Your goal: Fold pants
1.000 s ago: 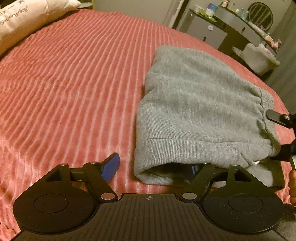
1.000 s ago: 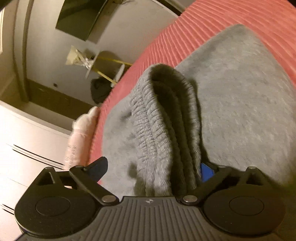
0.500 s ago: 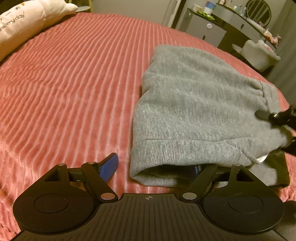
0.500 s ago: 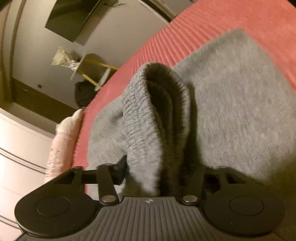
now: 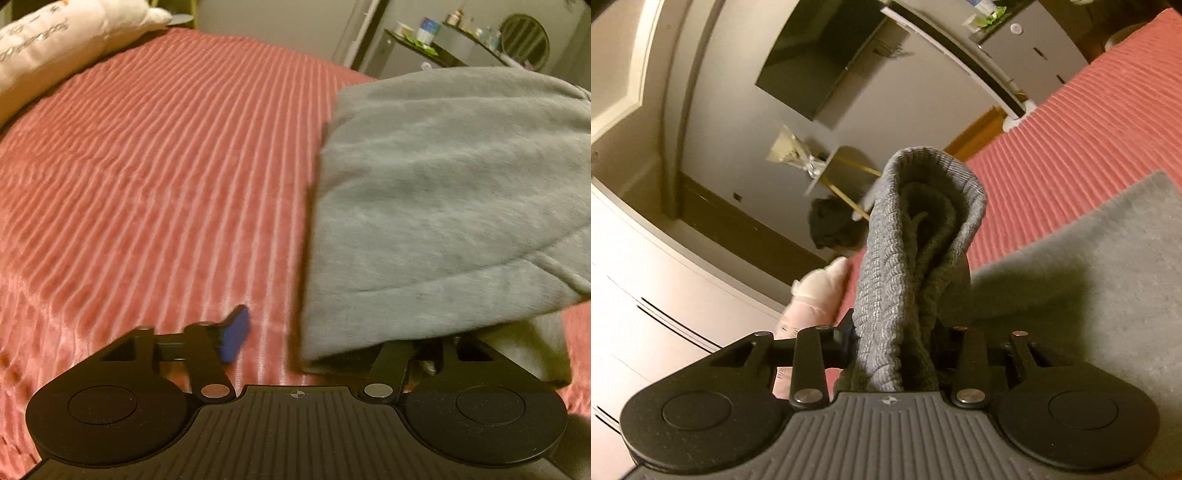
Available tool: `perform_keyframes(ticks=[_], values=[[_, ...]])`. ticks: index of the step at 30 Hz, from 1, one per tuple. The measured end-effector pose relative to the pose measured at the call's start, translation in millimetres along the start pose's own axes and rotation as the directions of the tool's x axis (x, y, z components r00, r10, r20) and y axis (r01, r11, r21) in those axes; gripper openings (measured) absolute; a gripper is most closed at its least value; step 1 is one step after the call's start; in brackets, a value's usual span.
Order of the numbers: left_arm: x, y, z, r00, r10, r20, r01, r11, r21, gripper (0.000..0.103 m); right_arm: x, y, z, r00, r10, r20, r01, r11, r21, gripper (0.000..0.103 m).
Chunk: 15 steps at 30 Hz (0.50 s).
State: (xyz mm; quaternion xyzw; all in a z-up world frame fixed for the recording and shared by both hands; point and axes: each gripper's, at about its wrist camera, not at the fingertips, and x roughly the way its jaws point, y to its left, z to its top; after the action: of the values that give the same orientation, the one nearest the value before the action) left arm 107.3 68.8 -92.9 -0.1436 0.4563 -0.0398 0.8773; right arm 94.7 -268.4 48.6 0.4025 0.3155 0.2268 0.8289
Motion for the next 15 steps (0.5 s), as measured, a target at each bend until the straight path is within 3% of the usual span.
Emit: perform_keyframes(ticks=[2,6,11,15], values=[[-6,2,-3,0.999,-0.043,0.018,0.043,0.999,-0.013,0.045,-6,3,1,1.000,0.011,0.012,-0.011,1.000,0.004,0.036],[-24,-8,-6,0.991,-0.076,0.107,0.069,0.995,0.069,0.026,-17,1,2,1.000,-0.002,0.031,0.002,1.000,0.010,0.036],[-52,-26,-17,0.961,-0.098,0.259,0.048,0.980,0.191,0.025,-37,-10,5,0.997,-0.007,0.073,0.004,0.999,0.034,0.036],[-57,-54,-31,0.956,-0.094,0.277,-0.008,0.938,0.346,0.026,-58,-31,4,0.993,-0.022,0.119,0.014,0.998,0.068,0.036]])
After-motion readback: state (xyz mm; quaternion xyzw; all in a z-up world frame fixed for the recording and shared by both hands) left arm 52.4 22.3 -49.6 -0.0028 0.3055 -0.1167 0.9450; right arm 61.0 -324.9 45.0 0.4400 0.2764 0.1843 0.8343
